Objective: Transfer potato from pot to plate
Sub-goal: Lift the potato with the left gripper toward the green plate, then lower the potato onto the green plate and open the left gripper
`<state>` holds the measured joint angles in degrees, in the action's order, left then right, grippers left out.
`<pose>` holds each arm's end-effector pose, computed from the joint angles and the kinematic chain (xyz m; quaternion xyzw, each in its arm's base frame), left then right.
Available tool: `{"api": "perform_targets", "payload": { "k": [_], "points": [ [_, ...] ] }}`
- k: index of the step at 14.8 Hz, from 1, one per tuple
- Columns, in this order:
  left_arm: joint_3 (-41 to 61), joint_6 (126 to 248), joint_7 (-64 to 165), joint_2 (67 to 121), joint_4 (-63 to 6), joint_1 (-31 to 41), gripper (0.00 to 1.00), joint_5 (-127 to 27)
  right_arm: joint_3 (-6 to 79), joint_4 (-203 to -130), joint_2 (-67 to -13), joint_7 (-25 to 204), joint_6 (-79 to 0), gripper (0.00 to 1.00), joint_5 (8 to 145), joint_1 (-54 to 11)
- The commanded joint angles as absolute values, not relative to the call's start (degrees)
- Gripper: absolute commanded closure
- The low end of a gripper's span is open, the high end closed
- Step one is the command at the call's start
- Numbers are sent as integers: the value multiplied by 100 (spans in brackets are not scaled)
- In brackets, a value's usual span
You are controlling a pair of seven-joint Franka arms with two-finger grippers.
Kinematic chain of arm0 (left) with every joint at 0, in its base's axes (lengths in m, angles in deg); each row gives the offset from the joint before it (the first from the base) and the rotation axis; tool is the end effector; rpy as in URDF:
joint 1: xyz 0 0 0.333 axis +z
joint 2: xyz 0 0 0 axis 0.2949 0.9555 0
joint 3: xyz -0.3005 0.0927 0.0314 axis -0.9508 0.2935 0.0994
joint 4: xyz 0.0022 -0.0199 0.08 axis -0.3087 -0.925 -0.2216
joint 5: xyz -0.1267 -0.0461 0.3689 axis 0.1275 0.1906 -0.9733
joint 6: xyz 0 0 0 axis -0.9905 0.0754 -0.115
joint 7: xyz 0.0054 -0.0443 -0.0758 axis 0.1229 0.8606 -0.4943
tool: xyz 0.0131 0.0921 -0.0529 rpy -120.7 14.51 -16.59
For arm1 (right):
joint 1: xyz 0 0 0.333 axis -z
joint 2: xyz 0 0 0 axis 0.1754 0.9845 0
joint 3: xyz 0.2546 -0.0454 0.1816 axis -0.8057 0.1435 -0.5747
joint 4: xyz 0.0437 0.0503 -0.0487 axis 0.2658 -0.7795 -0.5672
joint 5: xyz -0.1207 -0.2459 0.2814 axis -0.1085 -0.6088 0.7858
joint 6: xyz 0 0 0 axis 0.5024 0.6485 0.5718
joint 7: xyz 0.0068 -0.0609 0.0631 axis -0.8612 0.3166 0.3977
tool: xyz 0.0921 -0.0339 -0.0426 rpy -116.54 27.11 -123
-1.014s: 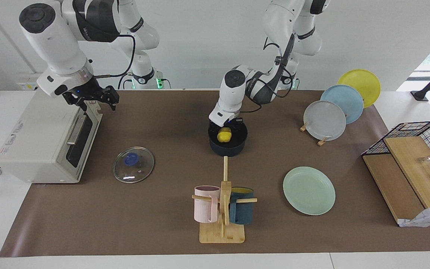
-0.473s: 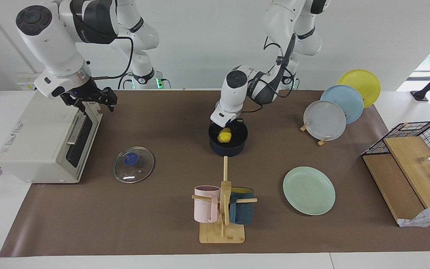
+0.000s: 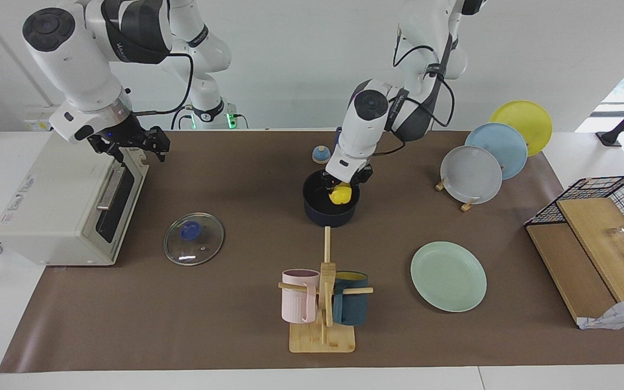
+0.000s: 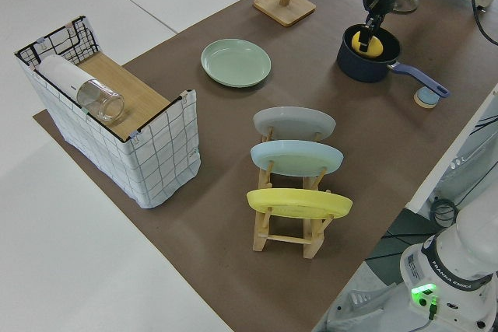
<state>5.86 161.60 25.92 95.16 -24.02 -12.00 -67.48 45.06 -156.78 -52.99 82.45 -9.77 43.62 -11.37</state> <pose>0.4861 -0.3613 0.4272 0.9956 0.0582 -0.0605 0.0416 0.5554 -0.0034 0.5727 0.9972 0.0119 -0.0708 0.0194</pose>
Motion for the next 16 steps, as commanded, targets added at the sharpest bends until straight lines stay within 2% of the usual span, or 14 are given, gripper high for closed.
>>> {"api": "perform_targets", "payload": {
  "k": [1,3,6,7,12,16],
  "points": [
    [592,15071,3118,9598,-1314,-529,100,-6509,4493,-15702,-5360,8140,-941,0,4393,-1124],
    [619,14673,3740,9843,-759,122,100,-6543,4493,-15702,-5360,8140,-941,0,4393,-1124],
    [636,15136,4997,10037,-730,1009,100,-6684,4493,-15702,-5360,8140,-941,0,4393,-1116],
    [636,15399,5244,10282,-695,1186,100,-6798,4493,-15702,-5360,8140,-941,0,4393,-1116],
    [636,16577,5651,11425,-431,1416,100,-7440,4493,-15702,-5360,8140,-941,0,4402,-1124],
    [636,17008,5659,11523,-597,1381,100,-7616,4493,-15702,-5360,8140,-941,0,4393,-1124]
  ]
}}
